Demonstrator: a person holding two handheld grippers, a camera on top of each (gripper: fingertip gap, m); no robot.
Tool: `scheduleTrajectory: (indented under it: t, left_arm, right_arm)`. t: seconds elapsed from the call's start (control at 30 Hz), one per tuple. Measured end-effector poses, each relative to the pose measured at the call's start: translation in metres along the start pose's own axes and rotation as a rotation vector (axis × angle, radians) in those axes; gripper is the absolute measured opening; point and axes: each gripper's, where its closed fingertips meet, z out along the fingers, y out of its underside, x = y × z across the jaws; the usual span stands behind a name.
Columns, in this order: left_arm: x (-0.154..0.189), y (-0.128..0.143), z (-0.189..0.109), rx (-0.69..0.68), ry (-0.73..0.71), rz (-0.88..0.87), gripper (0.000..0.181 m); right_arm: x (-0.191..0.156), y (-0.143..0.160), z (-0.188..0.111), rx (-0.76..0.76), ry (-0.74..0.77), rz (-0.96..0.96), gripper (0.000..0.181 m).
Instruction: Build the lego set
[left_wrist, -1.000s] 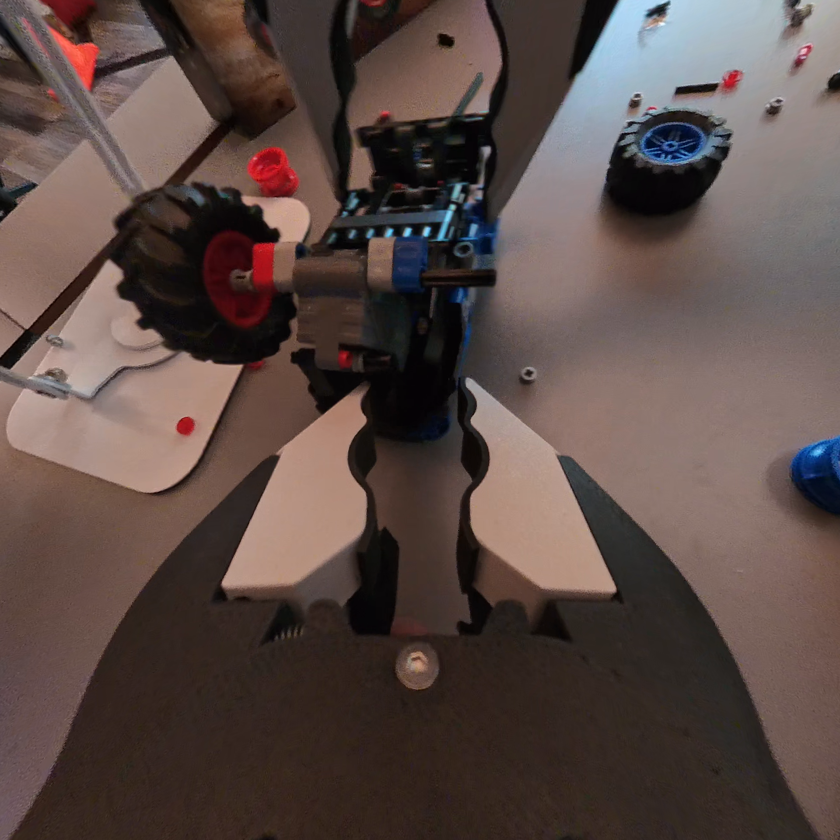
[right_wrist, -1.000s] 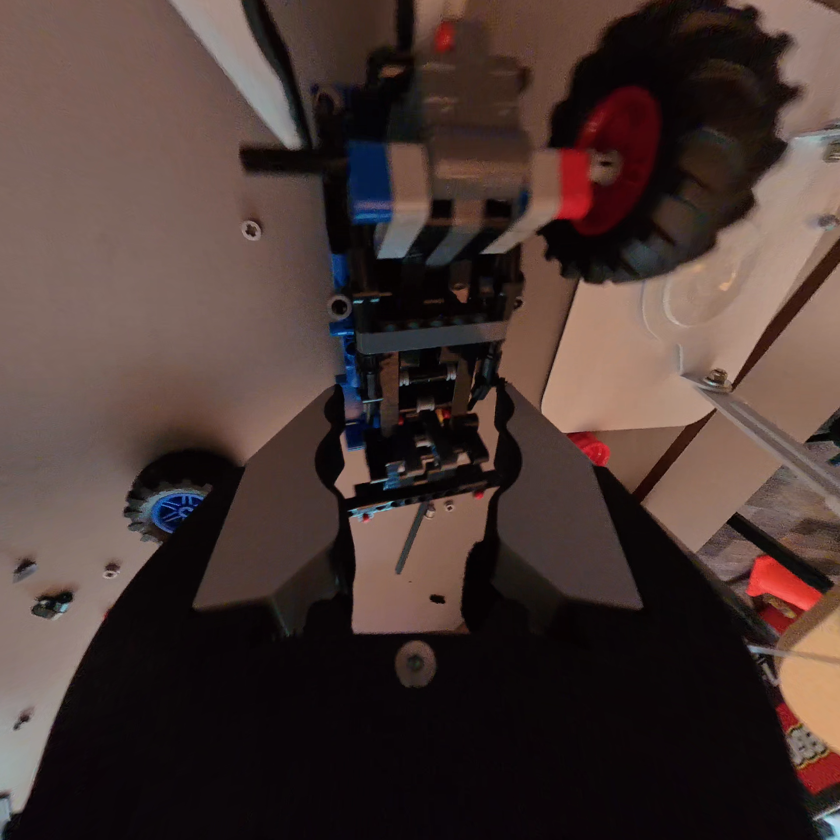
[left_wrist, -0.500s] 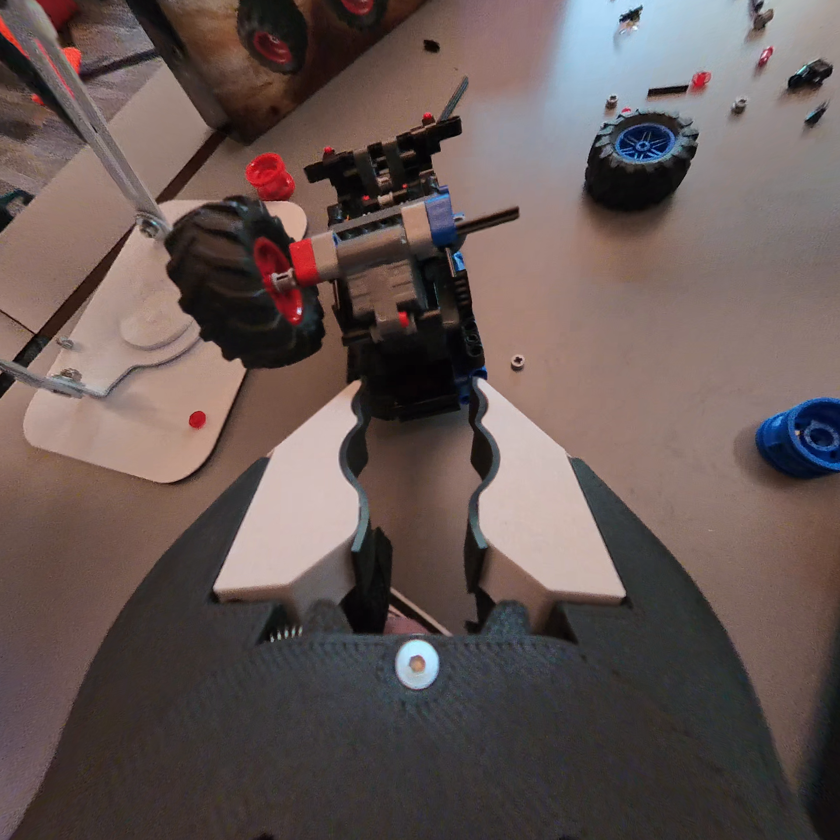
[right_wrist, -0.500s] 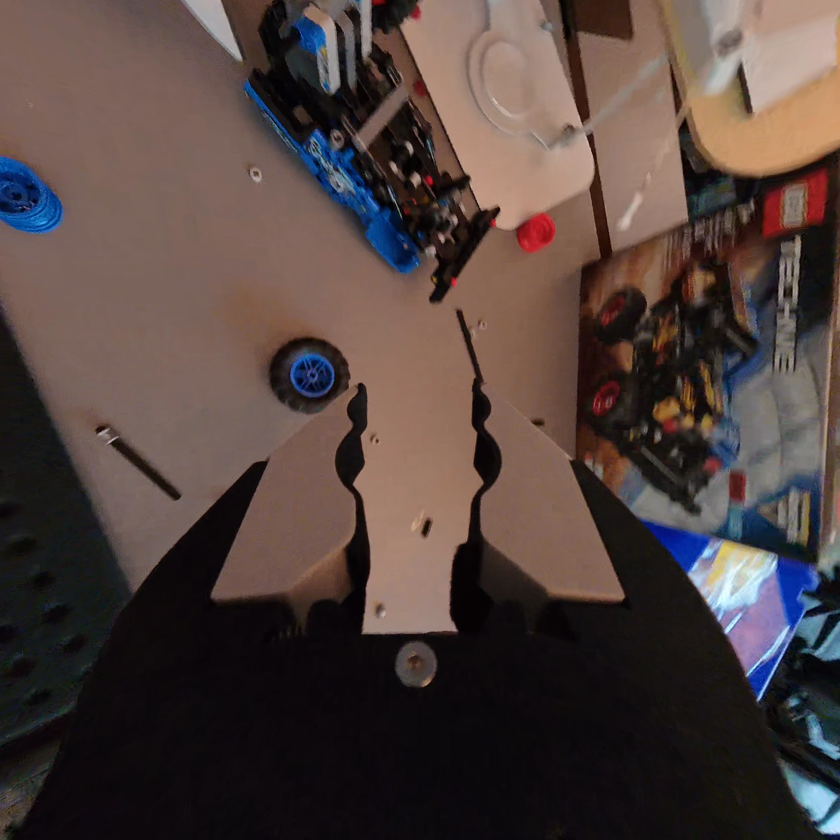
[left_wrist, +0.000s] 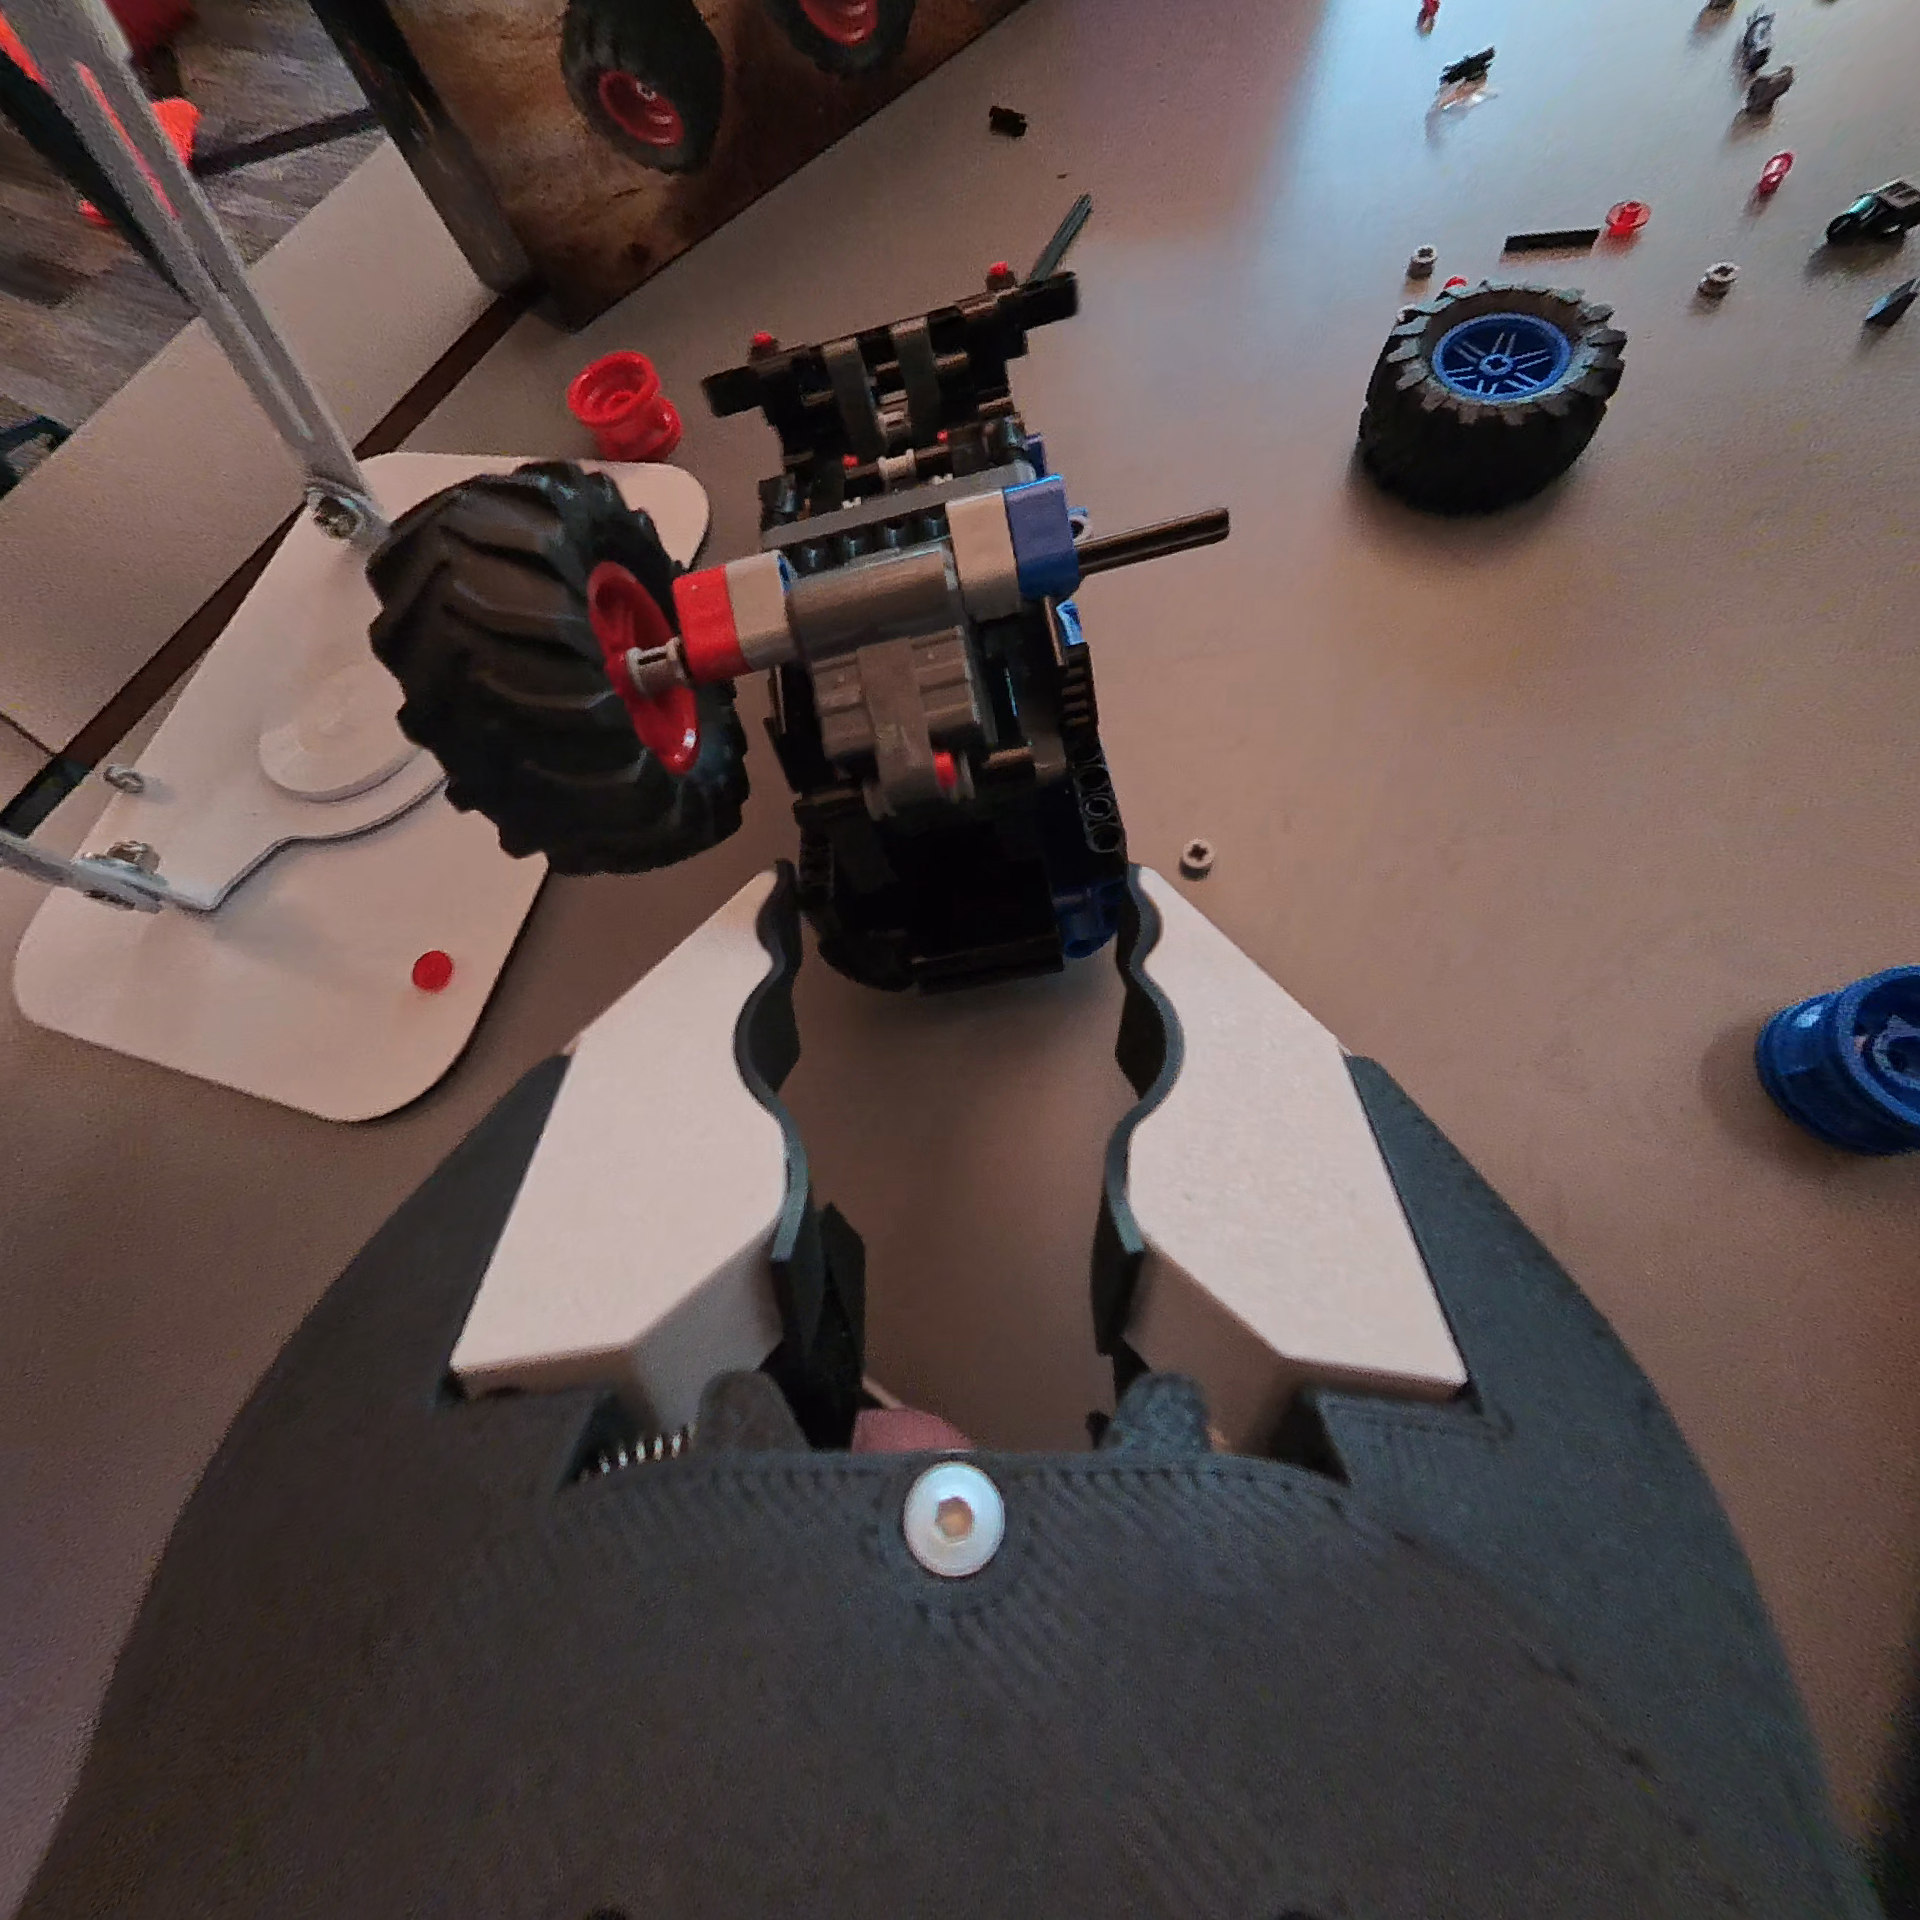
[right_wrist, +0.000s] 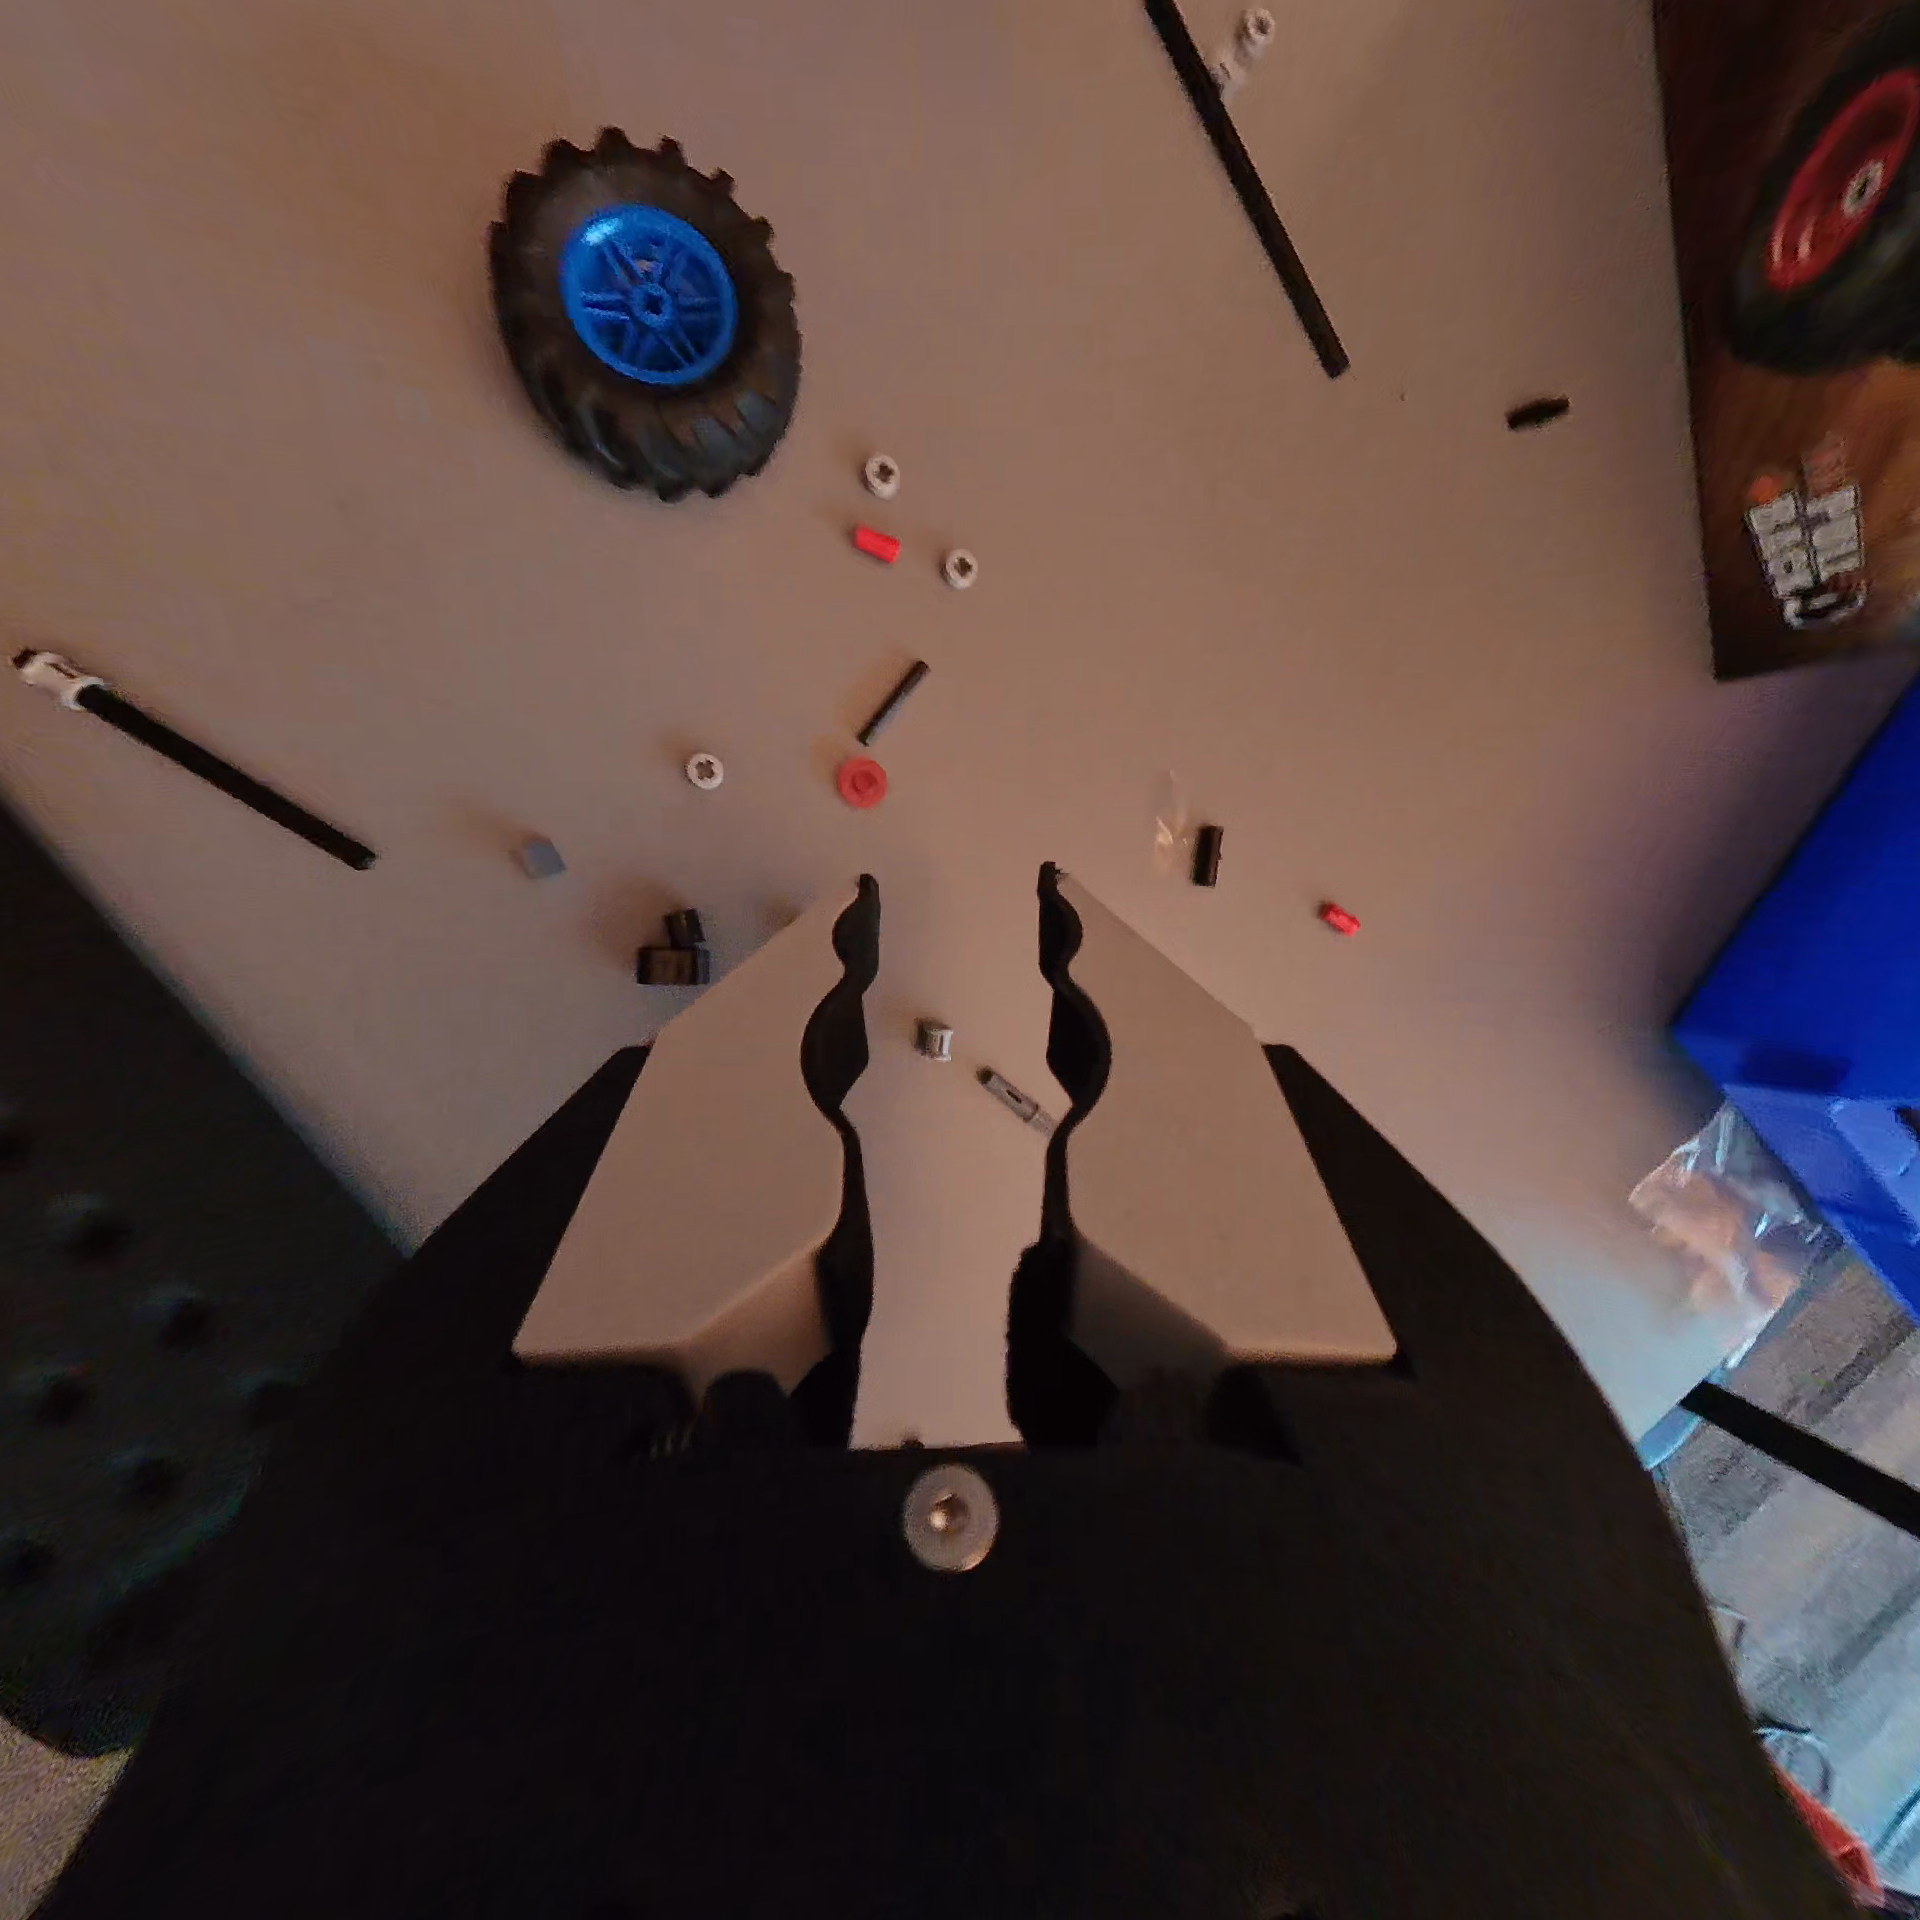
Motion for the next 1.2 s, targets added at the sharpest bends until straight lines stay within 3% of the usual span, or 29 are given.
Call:
scheduleTrajectory:
  t: [0.2,0.37,0.53,0.73,0.83,1.0,1.2]
  left_arm:
    - [0.004,0.004,0.006,-0.019,0.007,0.023,0.061]
    - [0.007,0.003,0.007,-0.02,0.009,0.033,0.06]
    - [0.008,0.003,0.007,-0.018,0.013,0.036,0.06]
    - [0.004,0.002,0.002,-0.011,0.005,0.033,0.06]
    - [-0.005,-0.003,-0.007,0.025,-0.014,0.004,0.061]
    - [-0.021,-0.009,-0.02,0.061,-0.035,-0.029,0.067]
    - [-0.034,-0.024,-0.017,0.074,0.009,-0.04,0.091]
  right_arm:
    - [0.01,0.027,-0.011,0.01,0.001,0.105,0.024]
    - [-0.002,0.05,0.006,-0.066,-0.026,0.079,0.017]
    - [-0.004,0.056,0.018,-0.042,-0.045,0.113,0.006]
    - [-0.006,0.047,0.019,0.035,-0.068,0.139,0.004]
    - [-0.009,0.023,0.008,0.11,-0.049,0.113,0.004]
    - [-0.037,-0.055,-0.002,0.234,-0.06,0.013,0.004]
    - [-0.074,-0.142,0.003,0.354,-0.128,-0.051,0.003]
